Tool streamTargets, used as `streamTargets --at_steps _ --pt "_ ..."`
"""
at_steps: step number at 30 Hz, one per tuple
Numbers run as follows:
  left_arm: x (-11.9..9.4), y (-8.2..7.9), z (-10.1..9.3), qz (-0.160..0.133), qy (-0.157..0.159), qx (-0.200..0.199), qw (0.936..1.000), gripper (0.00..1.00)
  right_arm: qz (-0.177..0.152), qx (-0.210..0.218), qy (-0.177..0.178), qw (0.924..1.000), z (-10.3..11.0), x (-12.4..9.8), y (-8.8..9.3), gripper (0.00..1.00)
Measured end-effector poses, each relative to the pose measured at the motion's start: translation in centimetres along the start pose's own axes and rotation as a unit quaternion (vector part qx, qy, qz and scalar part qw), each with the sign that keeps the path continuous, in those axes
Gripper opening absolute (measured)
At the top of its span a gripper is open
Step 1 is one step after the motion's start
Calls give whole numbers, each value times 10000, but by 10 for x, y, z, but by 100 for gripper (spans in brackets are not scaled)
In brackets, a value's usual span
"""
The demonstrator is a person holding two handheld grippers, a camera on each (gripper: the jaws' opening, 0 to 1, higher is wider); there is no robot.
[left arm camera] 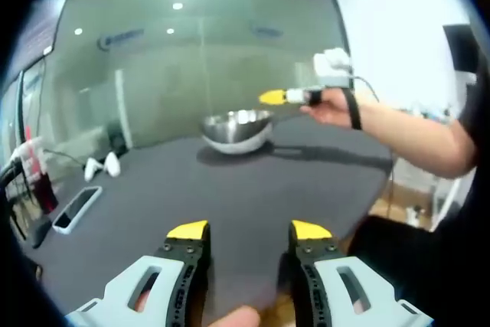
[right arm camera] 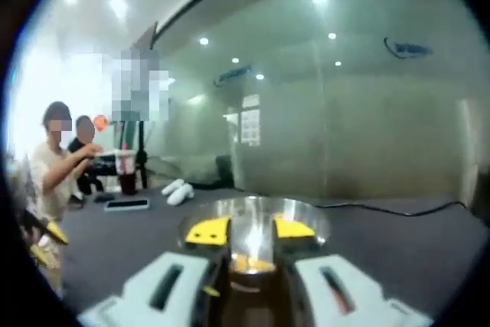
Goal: Pick up the QQ candy scattered on the table and place it into the stainless steel bowl on the table
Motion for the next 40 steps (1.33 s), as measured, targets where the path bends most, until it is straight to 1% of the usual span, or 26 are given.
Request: streamTargets --at_steps 2,4,6,9,12,13,14,19,22,23,24,26,28,32,35,40 --pt "1 -1 0 15 17 36 10000 42 -59 35 -167 9998 -1 -12 -3 21" --pt "2 -2 0 -10 37 49 10000 42 -71 83 -217 9997 -4 -29 -4 22" --pt "2 -3 0 -35 39 53 10000 42 -57 105 -261 9996 -7 -40 -3 22" --pt "3 -4 1 -64 43 54 10000 42 41 21 -391 9992 -12 -61 4 22" --pt "4 -3 0 -43 53 76 9999 42 138 -86 -427 9990 -15 -82 13 23" --pt "4 -3 0 -47 44 70 10000 42 177 -103 -434 9988 -12 -94 17 23" --pt "4 -3 1 -55 39 59 10000 42 215 -114 -417 9988 -13 -102 19 24" --pt "5 -3 2 -48 21 66 10000 42 237 -49 -358 9991 -24 -133 27 24" --pt "5 -5 2 -102 14 73 9999 42 267 -205 -418 9986 -22 -151 34 24" --pt "5 -5 2 -103 13 76 9999 42 252 -461 -395 9978 -22 -155 37 24" --pt "6 -5 2 -95 9 79 9999 42 243 -606 -377 9972 -22 -158 40 24" --pt "8 -4 2 -65 10 81 9999 42 343 -548 -411 9971 -23 -160 47 24" --pt "10 -4 2 -52 21 81 10000 42 378 -503 -422 9971 -23 -162 50 24" --pt "12 -6 0 -57 68 111 9999 42 356 -456 -397 9975 -22 -161 49 24" --pt "11 -6 0 -40 78 141 9999 42 346 -446 -415 9975 -24 -157 49 24" --pt "3 -3 6 -54 -28 83 9999 42 425 -436 -451 9971 -20 -155 53 24"
Point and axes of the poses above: the point that each gripper's makers call its tool centre point, and the gripper's own axes: x roughly forward along the fingers, z roughly to its left, y roughly out of its underside, the point moved 7 cm from there along -x, roughly backward along the fingers, and after that the axes turned 13 degrees about y, right-handed, at the moved point
